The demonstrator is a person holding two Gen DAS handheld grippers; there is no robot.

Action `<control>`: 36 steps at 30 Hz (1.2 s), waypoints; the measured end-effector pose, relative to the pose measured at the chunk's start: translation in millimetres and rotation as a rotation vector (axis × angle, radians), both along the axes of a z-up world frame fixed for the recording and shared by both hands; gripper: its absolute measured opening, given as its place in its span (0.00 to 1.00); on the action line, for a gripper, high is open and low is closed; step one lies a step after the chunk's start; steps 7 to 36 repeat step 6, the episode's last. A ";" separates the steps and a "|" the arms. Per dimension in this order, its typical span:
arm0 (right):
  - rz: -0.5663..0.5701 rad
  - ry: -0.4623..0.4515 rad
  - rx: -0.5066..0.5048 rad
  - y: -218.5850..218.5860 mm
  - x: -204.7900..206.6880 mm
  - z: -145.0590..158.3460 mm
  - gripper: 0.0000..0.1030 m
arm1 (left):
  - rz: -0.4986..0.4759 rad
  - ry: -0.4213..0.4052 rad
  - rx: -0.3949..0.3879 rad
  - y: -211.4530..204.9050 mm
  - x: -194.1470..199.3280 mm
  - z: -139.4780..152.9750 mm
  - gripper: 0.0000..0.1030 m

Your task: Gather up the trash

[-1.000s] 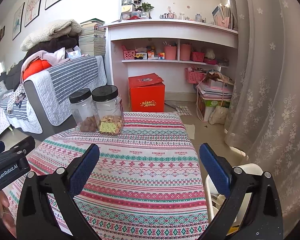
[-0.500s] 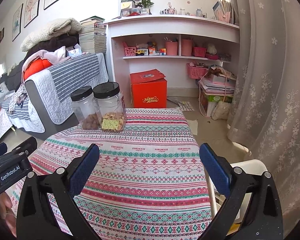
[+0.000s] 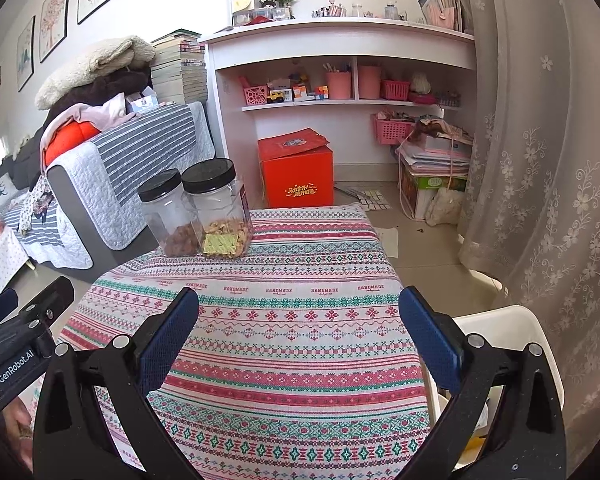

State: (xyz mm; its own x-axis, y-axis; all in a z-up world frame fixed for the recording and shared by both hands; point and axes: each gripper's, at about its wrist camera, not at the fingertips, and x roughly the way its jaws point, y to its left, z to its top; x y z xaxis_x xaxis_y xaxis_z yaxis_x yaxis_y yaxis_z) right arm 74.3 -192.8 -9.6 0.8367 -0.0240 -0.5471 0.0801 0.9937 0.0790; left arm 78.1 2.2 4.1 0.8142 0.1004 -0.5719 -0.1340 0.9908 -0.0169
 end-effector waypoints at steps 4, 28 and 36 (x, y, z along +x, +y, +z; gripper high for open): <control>-0.009 -0.009 -0.003 -2.2 -0.2 2.1 0.93 | 0.002 0.016 -0.010 0.1 2.0 -0.2 0.92; -0.011 -0.010 -0.001 -3.1 0.0 2.5 0.93 | 0.004 0.018 -0.011 1.0 2.1 -0.6 0.92; -0.011 -0.010 -0.001 -3.1 0.0 2.5 0.93 | 0.004 0.018 -0.011 1.0 2.1 -0.6 0.92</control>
